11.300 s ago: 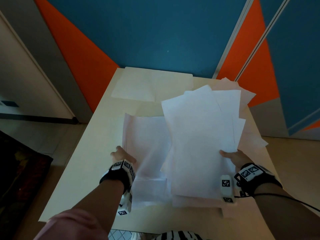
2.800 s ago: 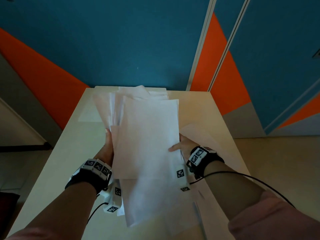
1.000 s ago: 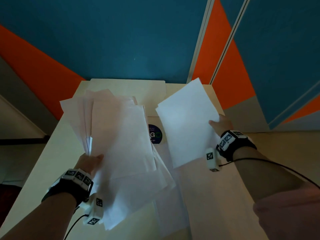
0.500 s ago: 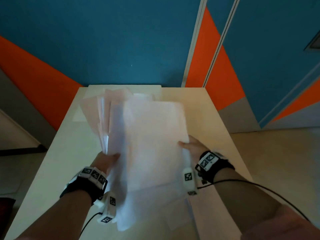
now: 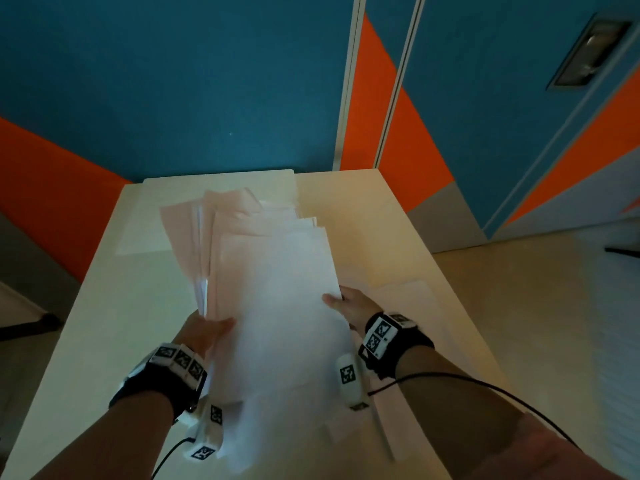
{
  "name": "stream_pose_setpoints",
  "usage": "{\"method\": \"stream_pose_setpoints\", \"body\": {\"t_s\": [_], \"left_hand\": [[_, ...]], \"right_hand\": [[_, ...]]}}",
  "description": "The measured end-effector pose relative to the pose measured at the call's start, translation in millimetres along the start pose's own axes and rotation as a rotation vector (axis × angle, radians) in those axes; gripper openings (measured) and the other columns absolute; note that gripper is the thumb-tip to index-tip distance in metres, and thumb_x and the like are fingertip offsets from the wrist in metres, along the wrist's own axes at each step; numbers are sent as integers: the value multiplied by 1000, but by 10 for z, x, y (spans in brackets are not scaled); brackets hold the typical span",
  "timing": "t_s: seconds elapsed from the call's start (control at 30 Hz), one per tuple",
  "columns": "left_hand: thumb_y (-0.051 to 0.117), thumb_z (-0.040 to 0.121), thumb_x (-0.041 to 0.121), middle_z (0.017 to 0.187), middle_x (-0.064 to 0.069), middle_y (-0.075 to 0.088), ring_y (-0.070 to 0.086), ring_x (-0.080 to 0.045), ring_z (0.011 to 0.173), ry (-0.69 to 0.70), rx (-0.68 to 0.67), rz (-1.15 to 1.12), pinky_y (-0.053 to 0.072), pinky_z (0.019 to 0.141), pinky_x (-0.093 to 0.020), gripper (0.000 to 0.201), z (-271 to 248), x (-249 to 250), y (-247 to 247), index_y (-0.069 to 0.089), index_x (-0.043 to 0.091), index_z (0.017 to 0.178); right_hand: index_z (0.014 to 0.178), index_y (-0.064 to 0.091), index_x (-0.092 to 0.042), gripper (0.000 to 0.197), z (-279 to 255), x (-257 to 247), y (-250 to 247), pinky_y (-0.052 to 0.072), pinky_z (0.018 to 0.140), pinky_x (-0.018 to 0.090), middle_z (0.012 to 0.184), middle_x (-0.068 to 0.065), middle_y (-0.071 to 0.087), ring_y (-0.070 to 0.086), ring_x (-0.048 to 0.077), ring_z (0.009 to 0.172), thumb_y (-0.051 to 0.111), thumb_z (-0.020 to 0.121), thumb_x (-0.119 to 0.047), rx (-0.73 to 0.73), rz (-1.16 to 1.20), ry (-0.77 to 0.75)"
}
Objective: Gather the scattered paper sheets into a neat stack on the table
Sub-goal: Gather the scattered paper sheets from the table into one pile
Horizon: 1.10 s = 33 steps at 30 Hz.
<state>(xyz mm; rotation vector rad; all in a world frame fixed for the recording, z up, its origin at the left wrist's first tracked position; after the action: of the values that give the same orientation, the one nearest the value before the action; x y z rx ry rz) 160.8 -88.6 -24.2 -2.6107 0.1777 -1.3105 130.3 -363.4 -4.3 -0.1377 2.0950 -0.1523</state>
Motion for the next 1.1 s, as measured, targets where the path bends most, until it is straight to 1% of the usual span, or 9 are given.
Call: {"method": "stream_pose_setpoints", "body": {"t_s": [0.1,0.23,0.3,0.43,0.5,0.57,0.67,0.93,1.1], "left_hand": [[68,78,-4,116,-37,59,57,-31,89,21,42,17,48,93,-51,43,33,25,-50,54,-19,115],[69,78,-1,117,-34,60,61,-38,96,41,60,58,47,95,-52,45,82,53,-147,53,-17,117],[70,77,1,119,-33,59,61,-43,103,40,65,54,47,96,-54,48,123,35,-175,53,-16,119],[72,76,3,120,-35,58,59,-46,109,28,81,49,45,98,-55,51,171,-15,-173,53,-16,120],[72,76,3,119,-35,59,59,-46,109,17,74,43,46,98,-55,51,202,-53,-161,53,-16,120],[73,75,3,119,-34,60,60,-47,107,12,62,41,46,98,-55,52,218,-81,-139,54,-16,119],[72,75,1,118,-33,60,60,-47,107,11,54,48,46,98,-55,50,218,-76,-115,54,-17,118],[70,78,2,123,-32,58,58,-44,112,37,113,89,45,97,-41,50,162,20,-205,51,-17,120],[68,80,3,126,-33,55,56,-42,115,45,149,107,43,96,-41,51,54,71,-241,49,-18,122]], "right_hand": [[117,57,-9,27,-63,159,-346,47,66,29,88,7,61,58,20,75,50,94,-22,135,-75,54],[111,55,-19,26,-312,676,-1286,44,97,42,125,16,51,49,36,114,59,86,-11,485,-520,304],[124,46,-20,42,-530,962,-1612,37,104,48,136,16,35,37,38,126,60,85,-17,574,-651,488],[146,15,-13,97,-764,1280,-1840,28,111,52,151,17,18,21,38,140,76,73,-33,590,-592,658],[148,7,-6,105,-735,1384,-1848,27,113,48,155,18,14,21,37,142,76,74,-35,545,-586,706],[147,15,-3,96,-705,1495,-1793,30,113,45,154,17,23,30,35,139,73,77,-35,451,-639,745],[137,43,-7,65,-601,1482,-1713,39,107,40,142,13,45,46,34,127,69,80,-25,381,-715,662],[116,58,9,36,-501,391,-1712,44,85,34,123,25,60,58,38,111,61,86,-11,582,-429,179],[126,52,3,46,-592,-278,-1860,43,100,40,122,11,57,55,28,112,65,85,-11,604,-13,-79]]}}
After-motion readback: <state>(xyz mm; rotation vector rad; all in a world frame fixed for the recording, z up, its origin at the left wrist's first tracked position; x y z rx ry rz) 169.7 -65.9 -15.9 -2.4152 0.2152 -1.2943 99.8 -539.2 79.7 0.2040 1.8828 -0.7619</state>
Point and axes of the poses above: each hand's wrist, its own z-axis towards the middle knuckle, its own y-axis out of the palm, x = y × z, the point moved 8 cm from there along z, towards the middle knuckle
